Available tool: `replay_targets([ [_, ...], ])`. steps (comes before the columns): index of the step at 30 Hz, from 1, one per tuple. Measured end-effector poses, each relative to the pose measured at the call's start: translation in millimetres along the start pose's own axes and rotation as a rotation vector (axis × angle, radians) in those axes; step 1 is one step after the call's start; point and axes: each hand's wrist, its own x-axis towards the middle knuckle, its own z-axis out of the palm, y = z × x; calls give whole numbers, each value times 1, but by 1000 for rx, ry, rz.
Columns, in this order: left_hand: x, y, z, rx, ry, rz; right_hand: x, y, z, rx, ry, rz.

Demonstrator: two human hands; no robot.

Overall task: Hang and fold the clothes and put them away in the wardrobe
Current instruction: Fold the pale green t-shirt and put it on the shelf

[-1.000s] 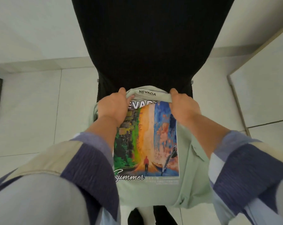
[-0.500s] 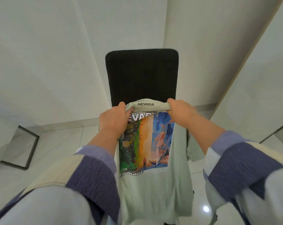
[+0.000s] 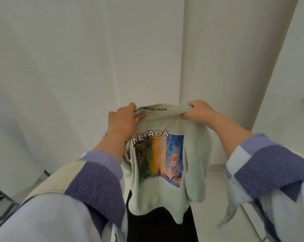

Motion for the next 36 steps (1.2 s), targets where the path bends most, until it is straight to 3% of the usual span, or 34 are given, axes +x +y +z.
replay_targets([
  [7,-2,40,-15,-267,47,-127,-9,28,-47,144,-178,-1],
  [13,-9,79,-26,-201,125,-199,-6,48,-89,334,-210,36],
  [17,-12,95,-32,-156,28,-274,-7,54,-103,427,-247,26],
  [23,-22,101,-43,10,2,-292,5,77,-107,138,-101,-237],
  [26,-28,107,-52,198,10,-392,13,79,-104,22,-4,-304],
  [29,-27,117,-55,229,-4,-558,19,71,-101,6,81,-366],
  [34,-18,126,-65,-62,-165,-724,20,46,-92,17,116,-410],
  [36,-14,127,-67,-474,-285,-884,21,42,-89,-22,105,-413],
])
